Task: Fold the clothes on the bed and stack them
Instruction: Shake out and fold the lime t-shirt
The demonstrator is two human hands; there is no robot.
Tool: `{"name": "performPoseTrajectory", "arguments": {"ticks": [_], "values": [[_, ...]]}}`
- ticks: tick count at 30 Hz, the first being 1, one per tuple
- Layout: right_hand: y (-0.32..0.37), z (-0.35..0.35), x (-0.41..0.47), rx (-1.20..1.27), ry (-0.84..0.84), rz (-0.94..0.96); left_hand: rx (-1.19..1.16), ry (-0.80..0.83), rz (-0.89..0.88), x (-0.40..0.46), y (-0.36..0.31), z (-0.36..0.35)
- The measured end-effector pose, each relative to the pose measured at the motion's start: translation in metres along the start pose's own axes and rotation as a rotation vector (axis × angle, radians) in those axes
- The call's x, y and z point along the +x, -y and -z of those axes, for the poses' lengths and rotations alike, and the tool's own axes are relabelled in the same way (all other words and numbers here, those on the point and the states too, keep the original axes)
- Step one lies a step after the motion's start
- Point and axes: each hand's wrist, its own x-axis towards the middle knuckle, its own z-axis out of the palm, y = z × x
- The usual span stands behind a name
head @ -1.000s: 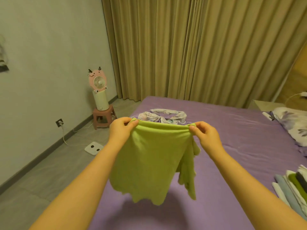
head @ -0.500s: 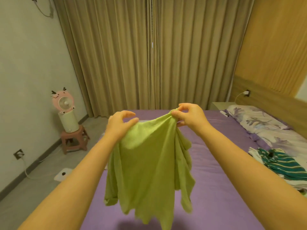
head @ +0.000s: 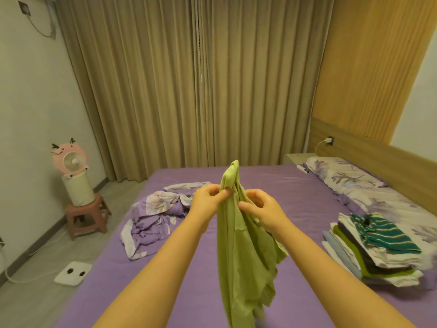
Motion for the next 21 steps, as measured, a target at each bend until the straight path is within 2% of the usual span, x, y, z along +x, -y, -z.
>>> {"name": "performPoseTrajectory", "arguments": {"ticks": [3,5,7,9,11,14,16,19,21], "values": [[-0.019,0.001,-0.011,-0.015,-0.090,-0.040,-0.054,-0.012,0.013,0.006,-0.002,0.000],[-0.016,0.005,-0.009,0.020,-0.150,-0.023,0.040,-0.057,-0.026,0.011,0.002,0.002],[-0.004,0.009,-0.001,0.002,-0.194,0.007,0.166,-0.130,-0.111,0.010,0.005,0.001],[0.010,0.011,0.009,0.022,-0.248,0.010,0.197,-0.171,-0.247,0.003,0.007,0.001],[0.023,0.012,0.019,0.159,-0.302,-0.036,0.188,-0.032,-0.312,-0.006,0.010,-0.001],[0.038,0.012,0.032,0.362,-0.330,-0.148,0.290,0.294,-0.272,-0.016,0.022,-0.007],[0.046,0.011,0.040,0.414,-0.342,-0.181,0.341,0.381,-0.269,-0.018,0.034,-0.012],[0.053,0.014,0.046,0.502,-0.384,-0.217,0.375,0.233,-0.249,-0.016,0.038,-0.018],[0.053,0.023,0.045,0.417,-0.365,-0.223,0.318,0.081,-0.256,-0.005,0.029,-0.011]]}}
